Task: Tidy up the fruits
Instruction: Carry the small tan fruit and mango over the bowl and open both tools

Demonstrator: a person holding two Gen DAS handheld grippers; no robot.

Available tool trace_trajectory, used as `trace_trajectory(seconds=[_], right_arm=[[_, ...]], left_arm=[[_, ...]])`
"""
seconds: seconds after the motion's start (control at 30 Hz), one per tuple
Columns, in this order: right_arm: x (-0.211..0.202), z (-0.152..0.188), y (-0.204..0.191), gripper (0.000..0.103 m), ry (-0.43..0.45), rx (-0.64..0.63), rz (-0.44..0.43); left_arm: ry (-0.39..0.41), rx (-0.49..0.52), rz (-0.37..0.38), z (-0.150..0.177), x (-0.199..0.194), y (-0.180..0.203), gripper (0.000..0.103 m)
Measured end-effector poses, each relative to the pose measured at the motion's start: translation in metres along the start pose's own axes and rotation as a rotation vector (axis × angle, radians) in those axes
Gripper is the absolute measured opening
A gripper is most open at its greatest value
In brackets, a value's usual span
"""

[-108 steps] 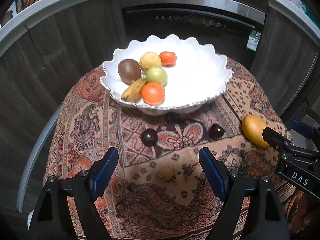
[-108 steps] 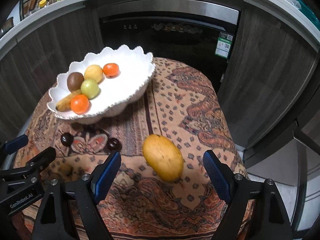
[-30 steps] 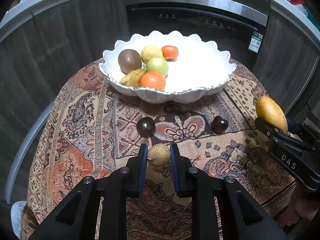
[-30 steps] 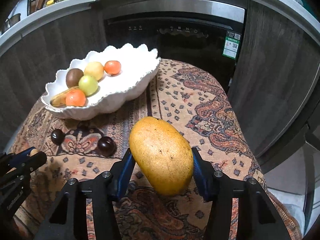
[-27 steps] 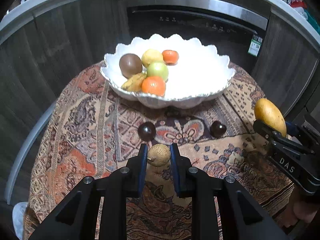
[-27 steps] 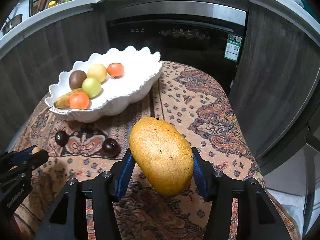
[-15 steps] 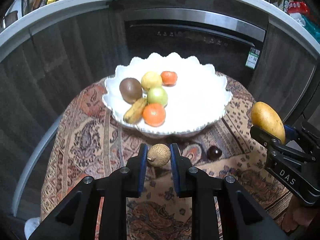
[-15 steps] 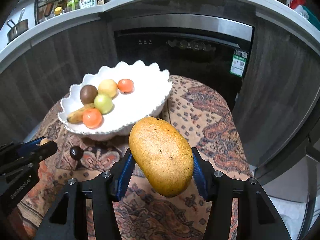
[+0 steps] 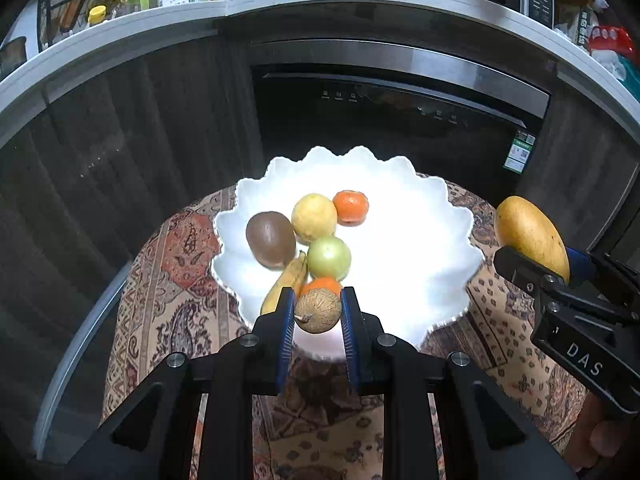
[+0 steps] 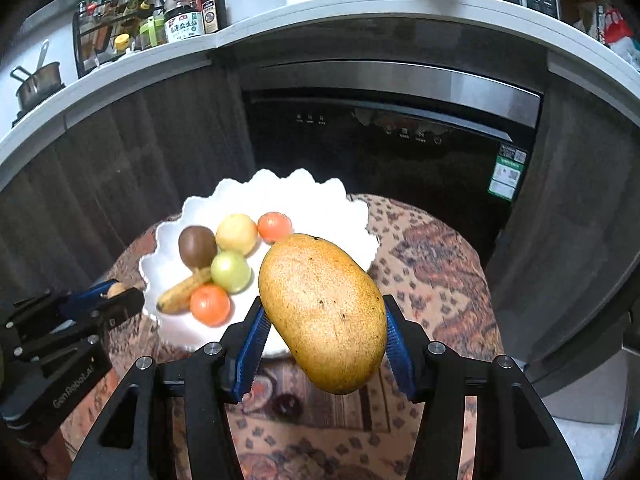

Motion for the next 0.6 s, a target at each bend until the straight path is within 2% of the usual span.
trace_trajectory(seconds=[0.37, 0.6], right_arm=[[0.049, -0.012, -0.003, 0.055, -0.061, -0.004, -0.021], [0.079, -0.017, -0.002, 0.055, -0.1, 0.002, -0.027]], left_arm=[[-0.02, 0.009, -0.01, -0.026, 0.045, -0.009, 0.023], [-0.055, -0.007, -0.007, -0.031, 0.075, -0.012, 0.023]])
Point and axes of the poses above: each gripper's, at about its wrist camera, not at the fingertips, and x roughly the way its jaws point, y to its right, z to its underside, the point moved 10 cm from there along x, roughly the way its jaws point, and after that the axes turned 6 degrees about y, right-handed, at the moved point
